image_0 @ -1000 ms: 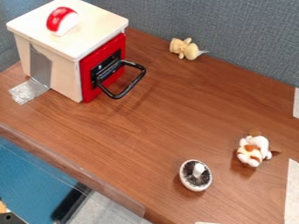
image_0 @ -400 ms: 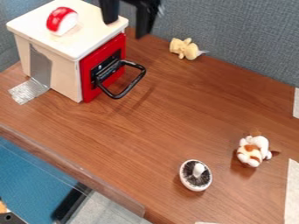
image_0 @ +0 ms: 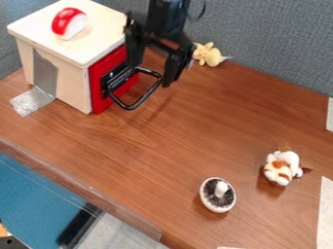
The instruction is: Open the drawer
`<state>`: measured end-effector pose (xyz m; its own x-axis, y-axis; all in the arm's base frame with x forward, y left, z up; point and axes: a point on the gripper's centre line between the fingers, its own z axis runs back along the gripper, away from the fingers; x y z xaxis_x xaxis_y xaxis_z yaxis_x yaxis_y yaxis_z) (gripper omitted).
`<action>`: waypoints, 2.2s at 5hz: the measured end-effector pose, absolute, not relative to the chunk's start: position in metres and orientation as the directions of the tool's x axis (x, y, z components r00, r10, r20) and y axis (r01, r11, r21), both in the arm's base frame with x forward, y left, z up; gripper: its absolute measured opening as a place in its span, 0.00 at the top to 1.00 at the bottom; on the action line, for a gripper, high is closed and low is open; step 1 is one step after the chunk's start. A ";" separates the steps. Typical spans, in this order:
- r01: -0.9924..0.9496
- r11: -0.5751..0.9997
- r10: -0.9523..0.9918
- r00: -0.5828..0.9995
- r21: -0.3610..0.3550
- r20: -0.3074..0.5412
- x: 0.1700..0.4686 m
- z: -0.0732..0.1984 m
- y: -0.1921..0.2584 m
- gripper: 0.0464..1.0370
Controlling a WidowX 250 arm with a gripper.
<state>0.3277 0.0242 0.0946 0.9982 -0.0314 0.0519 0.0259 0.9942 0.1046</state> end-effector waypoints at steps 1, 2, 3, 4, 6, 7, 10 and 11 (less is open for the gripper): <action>-0.003 0.988 -0.006 0.998 0.155 0.059 0.335 0.079 0.033 0.04; -0.017 0.986 0.011 0.999 0.168 0.039 0.339 0.058 0.035 0.04; -0.003 0.984 0.001 1.000 0.180 0.010 0.343 0.034 0.031 0.04; 0.031 0.973 -0.027 0.999 0.229 -0.023 0.350 0.013 0.033 0.04; 0.055 0.972 -0.049 0.998 0.230 -0.030 0.353 0.008 0.029 0.38; 0.065 0.977 -0.063 0.998 0.205 -0.017 0.351 0.014 0.020 0.66; 0.079 0.986 -0.074 0.997 0.146 -0.037 0.346 0.018 -0.008 0.92; 0.067 0.987 -0.061 0.997 0.148 -0.045 0.343 0.019 -0.021 0.92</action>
